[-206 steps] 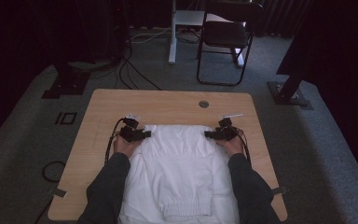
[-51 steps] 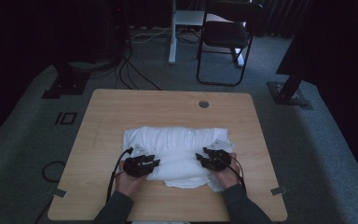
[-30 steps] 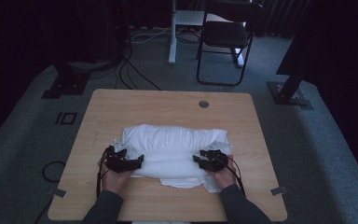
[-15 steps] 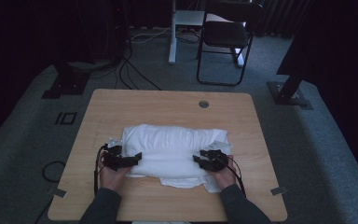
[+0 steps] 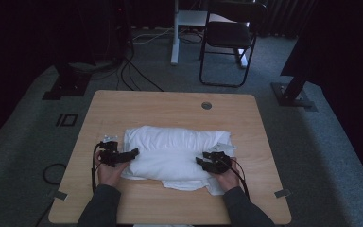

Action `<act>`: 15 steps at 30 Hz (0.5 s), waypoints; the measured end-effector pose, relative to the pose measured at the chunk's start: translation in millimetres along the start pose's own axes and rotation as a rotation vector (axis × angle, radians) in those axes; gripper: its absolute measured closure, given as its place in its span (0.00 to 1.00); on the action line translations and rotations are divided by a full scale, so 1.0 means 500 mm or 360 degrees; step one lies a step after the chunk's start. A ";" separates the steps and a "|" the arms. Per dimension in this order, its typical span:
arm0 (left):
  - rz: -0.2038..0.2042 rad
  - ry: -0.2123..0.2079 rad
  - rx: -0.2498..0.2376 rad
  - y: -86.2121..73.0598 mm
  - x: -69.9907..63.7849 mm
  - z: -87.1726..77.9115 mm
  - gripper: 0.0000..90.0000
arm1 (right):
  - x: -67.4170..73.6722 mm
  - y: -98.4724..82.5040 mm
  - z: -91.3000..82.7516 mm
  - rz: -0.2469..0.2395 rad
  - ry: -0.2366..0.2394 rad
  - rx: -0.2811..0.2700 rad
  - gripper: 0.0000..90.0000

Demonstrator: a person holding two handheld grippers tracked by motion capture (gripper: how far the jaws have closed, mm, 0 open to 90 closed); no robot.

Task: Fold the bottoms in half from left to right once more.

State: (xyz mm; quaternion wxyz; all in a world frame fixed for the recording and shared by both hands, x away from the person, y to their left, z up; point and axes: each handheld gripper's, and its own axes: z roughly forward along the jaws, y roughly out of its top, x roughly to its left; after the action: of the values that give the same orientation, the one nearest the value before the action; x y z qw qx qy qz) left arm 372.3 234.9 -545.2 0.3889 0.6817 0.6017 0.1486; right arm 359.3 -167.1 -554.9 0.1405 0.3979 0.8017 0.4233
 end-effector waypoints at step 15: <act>0.0055 0.0048 0.0068 -0.013 -0.022 0.007 0.17 | 0.000 -0.002 0.000 0.0010 0.0000 -0.0007 0.60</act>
State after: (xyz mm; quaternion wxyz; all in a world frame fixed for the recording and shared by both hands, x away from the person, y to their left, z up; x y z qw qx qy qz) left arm 367.2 223.3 -549.2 0.3625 0.6977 0.5987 0.1526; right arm 358.6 -167.3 -555.4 0.1401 0.4000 0.7995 0.4256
